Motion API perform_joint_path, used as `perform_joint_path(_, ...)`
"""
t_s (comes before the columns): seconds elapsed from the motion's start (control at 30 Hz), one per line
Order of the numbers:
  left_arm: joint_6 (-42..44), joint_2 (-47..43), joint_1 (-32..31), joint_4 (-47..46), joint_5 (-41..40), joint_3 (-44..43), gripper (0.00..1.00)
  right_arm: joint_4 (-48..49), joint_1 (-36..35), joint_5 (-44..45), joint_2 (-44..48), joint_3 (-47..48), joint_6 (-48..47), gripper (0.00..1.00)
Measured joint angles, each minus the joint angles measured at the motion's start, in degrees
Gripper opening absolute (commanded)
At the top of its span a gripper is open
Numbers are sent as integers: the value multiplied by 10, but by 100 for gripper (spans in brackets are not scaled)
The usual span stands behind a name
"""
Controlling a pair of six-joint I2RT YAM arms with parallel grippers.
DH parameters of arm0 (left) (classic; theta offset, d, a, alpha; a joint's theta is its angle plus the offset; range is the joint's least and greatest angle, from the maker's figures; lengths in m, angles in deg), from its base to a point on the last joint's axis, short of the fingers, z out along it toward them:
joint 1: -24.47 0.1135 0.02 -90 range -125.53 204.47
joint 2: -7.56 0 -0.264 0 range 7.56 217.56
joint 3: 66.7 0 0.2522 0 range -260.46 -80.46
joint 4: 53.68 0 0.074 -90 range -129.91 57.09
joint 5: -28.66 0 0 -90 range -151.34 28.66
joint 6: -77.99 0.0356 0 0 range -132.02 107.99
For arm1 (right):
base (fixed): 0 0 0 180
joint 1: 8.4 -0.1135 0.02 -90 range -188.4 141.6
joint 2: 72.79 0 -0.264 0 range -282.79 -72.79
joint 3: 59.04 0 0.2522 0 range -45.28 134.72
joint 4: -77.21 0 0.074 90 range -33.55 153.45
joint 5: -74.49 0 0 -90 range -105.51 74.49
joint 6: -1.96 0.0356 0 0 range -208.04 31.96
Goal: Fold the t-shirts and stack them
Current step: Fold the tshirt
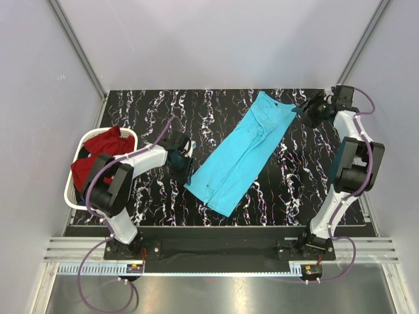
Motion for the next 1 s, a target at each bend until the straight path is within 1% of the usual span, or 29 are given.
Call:
perform_joint_path(0.03,-2,0,0,0,-2,0,19,4,-1,-3,15,-15,2,66)
perform_joint_path(0.07,-5,0,0,-3,-2,2,5,5,-3,-6,29,-30,2,66)
perform_joint_path(0.1,-9,1,0,-5,-2,5,0,6,-6,-6,42,-43,1,66)
perform_joint_path(0.2,-23,-12,1,-23,6,23,0,9,-14,-9,71,-77,1,65)
perform_joint_path(0.27,-37,-33,0,-44,16,53,0,12,-19,-10,88,-100,-1,64)
perform_joint_path(0.4,-81,-110,-6,-82,54,147,0,16,-34,-9,100,-127,-6,60)
perform_joint_path(0.5,-115,-176,-25,-82,54,208,0,24,-50,-7,84,-122,-17,55)
perform_joint_path(0.57,-137,-216,-51,-73,47,232,0,27,-56,-5,60,-103,-21,51)
perform_joint_path(0.67,-174,-261,-75,-71,42,254,0,33,-60,-1,5,-56,-23,51)
perform_joint_path(0.93,-238,-352,-76,-66,28,299,0,39,-59,12,-126,58,-24,48)
perform_joint_path(1.0,-247,-368,-77,-65,26,300,0,40,-59,12,-151,80,-24,45)
